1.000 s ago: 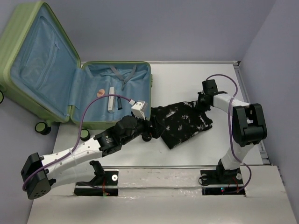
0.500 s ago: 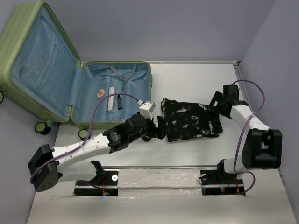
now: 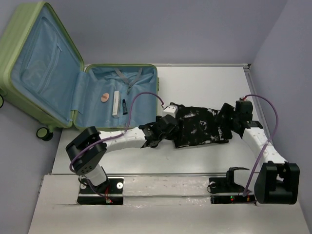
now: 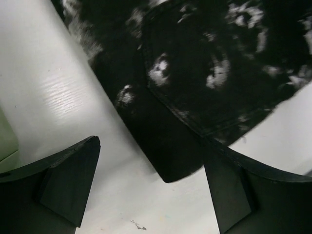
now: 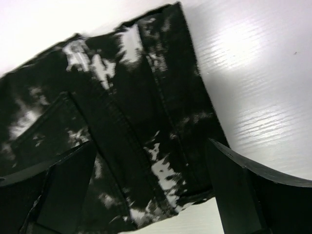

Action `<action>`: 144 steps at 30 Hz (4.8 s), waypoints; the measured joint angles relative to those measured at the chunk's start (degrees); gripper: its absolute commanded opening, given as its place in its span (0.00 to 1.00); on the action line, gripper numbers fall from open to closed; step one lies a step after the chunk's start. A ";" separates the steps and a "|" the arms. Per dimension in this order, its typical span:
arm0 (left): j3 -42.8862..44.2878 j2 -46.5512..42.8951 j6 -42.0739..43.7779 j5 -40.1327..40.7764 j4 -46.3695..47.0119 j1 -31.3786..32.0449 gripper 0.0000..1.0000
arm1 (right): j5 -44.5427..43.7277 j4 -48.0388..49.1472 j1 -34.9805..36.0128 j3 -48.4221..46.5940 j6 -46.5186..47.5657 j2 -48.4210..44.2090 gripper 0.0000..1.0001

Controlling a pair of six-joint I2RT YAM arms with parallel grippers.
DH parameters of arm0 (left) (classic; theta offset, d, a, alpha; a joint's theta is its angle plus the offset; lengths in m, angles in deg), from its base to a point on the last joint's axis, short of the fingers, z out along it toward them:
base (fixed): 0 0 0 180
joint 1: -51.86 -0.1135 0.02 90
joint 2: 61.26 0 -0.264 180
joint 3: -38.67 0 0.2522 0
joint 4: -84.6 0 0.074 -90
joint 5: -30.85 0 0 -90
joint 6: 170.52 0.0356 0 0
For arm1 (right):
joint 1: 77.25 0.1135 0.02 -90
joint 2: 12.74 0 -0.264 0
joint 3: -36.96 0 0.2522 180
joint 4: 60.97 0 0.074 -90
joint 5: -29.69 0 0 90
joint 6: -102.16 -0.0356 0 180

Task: Pack the luggage

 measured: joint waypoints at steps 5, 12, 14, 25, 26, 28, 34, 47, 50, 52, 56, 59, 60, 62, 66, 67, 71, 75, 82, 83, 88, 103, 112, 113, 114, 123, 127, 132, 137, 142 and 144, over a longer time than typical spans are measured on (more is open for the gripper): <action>1.16 6.69 -2.12 2.54 -0.85 -0.09 0.88 | 2.29 0.50 0.00 1.27 -0.22 -8.94 0.98; 6.62 14.71 -4.07 4.50 -0.46 -0.96 0.78 | 3.13 2.01 0.00 1.57 -0.70 -12.17 1.00; 8.04 17.14 -4.35 4.85 0.76 -1.25 0.59 | 2.43 2.03 0.00 1.95 -0.70 -11.23 1.00; 10.56 19.80 -5.42 3.34 5.40 -3.41 0.06 | -2.32 4.76 -5.35 2.40 -1.79 2.56 1.00; 10.56 19.85 -5.42 3.08 5.66 -3.43 0.06 | -1.97 4.87 -5.33 2.21 -1.79 4.46 1.00; 10.56 19.89 -5.29 2.69 5.90 -3.52 0.06 | -0.17 4.98 -5.33 1.64 -1.79 8.20 1.00; 10.43 19.89 -4.68 2.10 6.58 -3.80 0.06 | 7.58 8.39 -5.66 -0.98 -1.73 15.04 1.00; 10.25 19.89 -2.99 3.06 6.69 -5.03 0.06 | 30.45 36.37 -5.86 6.12 -6.71 22.93 0.07; 10.25 19.89 -2.40 3.32 6.56 -5.14 0.06 | 30.29 36.81 -5.84 8.11 -7.96 19.80 0.07; 10.25 19.78 -2.21 3.23 6.54 -5.16 0.06 | 29.92 36.09 -5.66 9.33 -8.81 16.24 0.07; 10.25 18.08 -2.12 1.22 5.51 -5.01 0.06 | 30.56 30.88 -4.26 9.84 -9.77 3.63 0.07; 10.27 13.33 -1.49 0.50 3.45 -4.52 0.06 | 31.91 25.14 -3.10 7.67 -9.86 -5.75 0.07; 10.73 10.73 -1.07 0.61 2.38 -4.50 0.06 | 32.61 23.52 -2.97 5.92 -9.97 -8.37 0.07; 12.81 6.08 -0.33 0.48 0.46 -5.03 0.06 | 33.29 21.94 -2.58 2.32 -10.62 -10.47 0.07; 18.03 -4.83 1.07 -2.16 -3.56 -9.31 0.06 | 31.41 22.27 2.71 -6.23 -13.25 -7.91 0.07; 18.56 -7.32 1.20 -3.08 -4.39 -11.15 0.06 | 30.60 22.53 5.11 -8.76 -13.79 -5.77 0.07; 19.17 -17.38 1.66 -6.88 -9.51 -25.68 0.24 | 27.02 25.22 18.12 -25.00 -16.39 8.94 0.07; 19.15 -21.64 3.19 -8.57 -13.77 -40.22 0.99 | 25.09 26.95 27.36 -40.28 -18.23 24.92 0.73; 17.94 -24.30 6.19 -2.58 -19.96 -57.64 0.99 | 24.20 11.98 36.89 -73.81 -13.68 56.98 1.00; 17.40 -26.03 6.45 -2.56 -21.11 -57.22 0.99 | 24.24 9.42 37.48 -75.76 -12.55 59.34 1.00; 17.16 -38.69 8.04 1.03 -25.29 -55.76 0.98 | 24.72 1.18 38.47 -77.61 -7.74 63.91 1.00; -0.17 -54.86 15.41 41.20 -31.63 -57.44 0.90 | 27.69 0.28 39.21 -70.51 2.23 42.27 0.99; 7.54 -33.83 18.53 45.81 -27.21 -68.13 0.72 | 27.10 7.74 39.58 -43.12 5.22 28.72 0.99; 8.31 -33.00 18.84 46.42 -26.73 -68.22 0.69 | 26.12 7.76 39.69 -41.44 5.20 29.14 0.98; 8.79 -32.41 19.23 47.17 -25.83 -68.26 0.62 | 24.61 7.67 39.74 -40.04 5.16 29.79 0.97; 7.48 -31.78 21.55 48.33 -20.72 -68.28 0.06 | 9.57 6.21 39.71 -39.10 4.42 38.64 0.71; 5.75 -33.70 22.36 47.56 -19.04 -67.32 0.06 | 11.04 8.37 40.00 -40.98 2.38 42.25 0.07; 2.75 -38.23 25.46 52.65 -17.68 -54.49 0.06 | 6.88 8.94 40.57 -40.79 -2.78 41.59 0.07; 1.16 -41.57 28.06 64.04 -19.12 -27.98 0.06 | 6.32 11.82 38.77 -39.43 -3.06 41.31 0.07; 1.25 -37.48 25.97 71.67 -26.14 -8.74 0.06 | 6.32 13.46 38.73 -38.42 -3.08 41.00 0.07; 2.10 -33.68 24.90 73.44 -29.00 -2.47 0.06 | 5.95 14.05 38.73 -37.68 -3.02 40.50 0.07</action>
